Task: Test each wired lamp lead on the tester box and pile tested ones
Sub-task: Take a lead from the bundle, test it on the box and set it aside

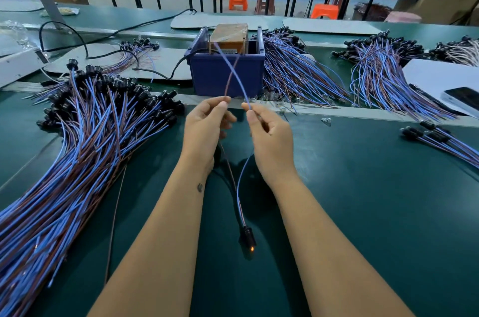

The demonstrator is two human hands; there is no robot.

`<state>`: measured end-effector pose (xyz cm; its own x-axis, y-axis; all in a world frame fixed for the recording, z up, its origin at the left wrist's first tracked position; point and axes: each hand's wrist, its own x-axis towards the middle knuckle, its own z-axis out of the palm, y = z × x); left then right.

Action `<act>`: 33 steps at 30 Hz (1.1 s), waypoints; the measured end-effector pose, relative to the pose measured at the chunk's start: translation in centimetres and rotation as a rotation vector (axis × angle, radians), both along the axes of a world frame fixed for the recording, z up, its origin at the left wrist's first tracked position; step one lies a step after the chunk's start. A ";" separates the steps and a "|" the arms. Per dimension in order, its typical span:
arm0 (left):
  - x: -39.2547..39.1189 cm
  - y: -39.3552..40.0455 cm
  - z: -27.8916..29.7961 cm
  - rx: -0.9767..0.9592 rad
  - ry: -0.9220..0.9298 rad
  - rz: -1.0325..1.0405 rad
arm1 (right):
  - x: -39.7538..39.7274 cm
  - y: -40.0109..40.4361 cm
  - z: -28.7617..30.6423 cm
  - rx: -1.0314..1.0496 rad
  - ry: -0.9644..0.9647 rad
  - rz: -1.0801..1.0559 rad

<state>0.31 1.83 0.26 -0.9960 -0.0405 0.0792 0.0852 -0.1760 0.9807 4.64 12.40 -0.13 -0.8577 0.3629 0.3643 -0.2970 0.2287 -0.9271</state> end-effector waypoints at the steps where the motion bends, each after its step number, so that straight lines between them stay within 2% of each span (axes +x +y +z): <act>1: 0.2 0.3 0.1 0.018 0.002 -0.039 | 0.0 -0.2 0.0 0.034 0.012 0.012; 4: 0.6 0.9 0.2 0.035 0.012 -0.087 | 0.1 -0.4 0.0 0.102 0.040 -0.002; 8: 0.8 0.8 0.2 0.065 -0.003 -0.164 | 0.3 -0.1 0.1 0.028 0.031 -0.059; 12: 0.8 0.8 -0.1 0.011 -0.029 -0.254 | 0.5 -0.1 0.2 -0.005 0.020 0.014; 14: 0.7 0.8 -0.2 0.015 -0.034 -0.234 | 0.5 0.0 0.2 -0.003 0.013 0.046; 18: 0.1 0.1 -0.1 0.152 -0.084 -0.134 | 0.3 0.5 0.0 -0.057 -0.065 0.089; 22: -0.1 -0.4 0.4 0.335 -0.105 -0.107 | 0.3 0.6 0.0 0.066 -0.195 0.212; 25: -0.1 -0.5 0.3 0.276 -0.127 -0.026 | 0.5 0.4 0.0 0.115 -0.155 0.367; 30: -0.3 -0.6 0.1 0.276 -0.133 0.022 | 0.7 1.1 0.5 -0.360 -0.049 0.470; 33: -0.4 -0.8 0.0 0.334 -0.141 0.058 | 0.4 2.1 0.5 -0.599 -0.009 0.412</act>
<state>-0.13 1.04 0.27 -0.9915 -0.0980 -0.0859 -0.0274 -0.4876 0.8726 5.03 14.51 0.35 -0.9699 0.1449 0.1959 -0.2409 -0.4480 -0.8610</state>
